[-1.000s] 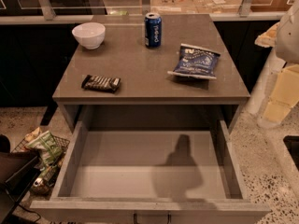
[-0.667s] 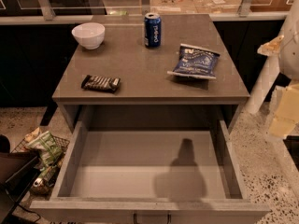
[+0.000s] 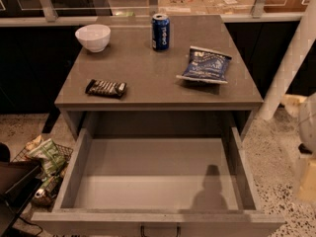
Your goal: Close top drawer
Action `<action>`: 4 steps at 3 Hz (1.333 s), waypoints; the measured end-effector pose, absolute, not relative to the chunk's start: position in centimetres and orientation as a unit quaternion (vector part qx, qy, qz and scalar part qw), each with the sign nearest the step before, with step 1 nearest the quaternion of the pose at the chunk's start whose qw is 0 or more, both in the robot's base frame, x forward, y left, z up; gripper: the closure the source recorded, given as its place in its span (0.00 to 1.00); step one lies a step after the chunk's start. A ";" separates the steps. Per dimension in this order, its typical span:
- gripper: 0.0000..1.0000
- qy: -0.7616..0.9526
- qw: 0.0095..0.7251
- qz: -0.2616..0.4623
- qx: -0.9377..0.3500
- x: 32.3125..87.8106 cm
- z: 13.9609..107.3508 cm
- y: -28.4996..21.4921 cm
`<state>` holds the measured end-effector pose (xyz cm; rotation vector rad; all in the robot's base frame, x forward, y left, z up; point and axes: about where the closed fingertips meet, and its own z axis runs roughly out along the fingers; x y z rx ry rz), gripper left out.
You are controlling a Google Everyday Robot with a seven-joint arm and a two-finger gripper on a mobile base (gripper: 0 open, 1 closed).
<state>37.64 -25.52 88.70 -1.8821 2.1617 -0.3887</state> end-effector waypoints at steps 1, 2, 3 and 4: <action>0.00 0.746 0.096 -0.129 -0.646 34.4 83.2 -26.9; 0.00 0.765 0.087 -0.103 -0.630 31.7 78.8 -27.3; 0.00 0.766 0.083 -0.098 -0.629 31.2 78.0 -27.3; 0.00 0.767 0.093 -0.100 -0.628 31.4 77.4 -27.0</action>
Offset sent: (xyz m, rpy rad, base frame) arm -0.0949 -0.0178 -0.1529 0.0771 0.1546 -0.1198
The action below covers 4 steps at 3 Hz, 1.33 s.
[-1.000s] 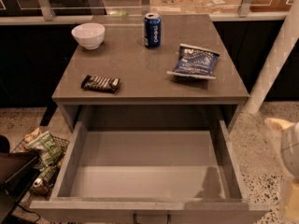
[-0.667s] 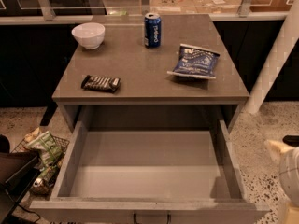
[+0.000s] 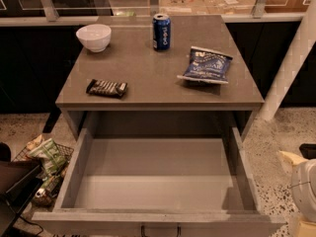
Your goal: Close top drawer
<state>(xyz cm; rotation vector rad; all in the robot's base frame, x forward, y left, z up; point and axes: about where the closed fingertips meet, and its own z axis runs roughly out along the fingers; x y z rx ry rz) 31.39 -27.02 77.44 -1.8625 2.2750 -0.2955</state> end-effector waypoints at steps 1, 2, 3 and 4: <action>0.00 0.754 0.105 -0.097 -0.641 30.9 75.5 -25.2; 0.00 0.739 0.114 -0.082 -0.659 30.0 72.9 -23.0; 0.00 0.725 0.123 -0.060 -0.675 29.1 71.0 -21.0; 0.00 0.709 0.128 -0.042 -0.692 29.2 68.6 -18.6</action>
Offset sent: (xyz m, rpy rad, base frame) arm -0.0271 0.0689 -0.0742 0.0814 -0.0072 0.1577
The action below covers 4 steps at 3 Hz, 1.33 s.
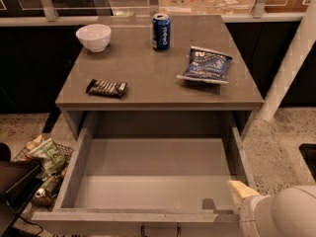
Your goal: Close top drawer
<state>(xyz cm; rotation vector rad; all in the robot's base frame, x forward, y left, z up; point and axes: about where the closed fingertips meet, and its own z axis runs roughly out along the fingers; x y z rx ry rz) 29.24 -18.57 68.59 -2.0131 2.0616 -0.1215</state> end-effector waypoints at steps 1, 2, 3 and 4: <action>0.00 0.703 0.129 -0.038 -0.698 29.9 66.9 -17.4; 0.00 0.695 0.123 -0.035 -0.708 30.6 64.8 -16.0; 0.18 0.699 0.118 -0.026 -0.704 31.1 62.8 -16.1; 0.43 0.709 0.125 -0.018 -0.694 31.2 62.1 -16.7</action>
Offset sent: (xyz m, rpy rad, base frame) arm 0.0224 0.0407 -0.0631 -0.0141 0.0303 0.0667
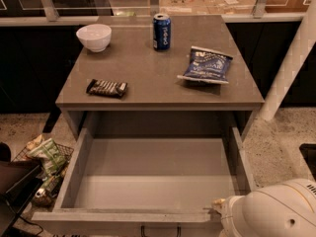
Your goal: Close top drawer
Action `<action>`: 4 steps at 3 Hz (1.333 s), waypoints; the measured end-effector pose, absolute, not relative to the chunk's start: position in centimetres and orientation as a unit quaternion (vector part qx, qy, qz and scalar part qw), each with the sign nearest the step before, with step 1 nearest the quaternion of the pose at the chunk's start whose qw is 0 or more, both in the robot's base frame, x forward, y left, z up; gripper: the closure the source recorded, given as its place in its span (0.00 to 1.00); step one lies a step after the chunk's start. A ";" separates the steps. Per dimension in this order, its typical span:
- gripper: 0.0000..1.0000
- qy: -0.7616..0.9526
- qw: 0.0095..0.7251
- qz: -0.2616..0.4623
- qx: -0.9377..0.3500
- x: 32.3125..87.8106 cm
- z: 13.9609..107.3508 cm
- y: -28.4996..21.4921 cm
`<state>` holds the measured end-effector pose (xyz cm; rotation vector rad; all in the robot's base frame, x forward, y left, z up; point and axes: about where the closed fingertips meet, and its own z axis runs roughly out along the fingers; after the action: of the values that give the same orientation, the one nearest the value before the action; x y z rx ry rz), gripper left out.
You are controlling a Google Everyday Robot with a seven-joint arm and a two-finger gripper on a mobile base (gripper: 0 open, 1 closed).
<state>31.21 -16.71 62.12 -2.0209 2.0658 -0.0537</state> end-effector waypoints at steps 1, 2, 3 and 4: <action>0.64 0.708 0.125 -0.019 -0.695 31.2 62.2 -16.7; 0.88 0.708 0.125 -0.020 -0.695 31.2 62.2 -16.7; 1.00 0.708 0.124 -0.020 -0.695 31.1 62.2 -16.6; 1.00 0.704 0.121 -0.025 -0.699 31.7 62.3 -16.7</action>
Offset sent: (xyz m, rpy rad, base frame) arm -0.0002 0.0003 0.0004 -0.0019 -0.0005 0.0018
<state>31.74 -16.66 62.34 -2.0425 2.0556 -0.0718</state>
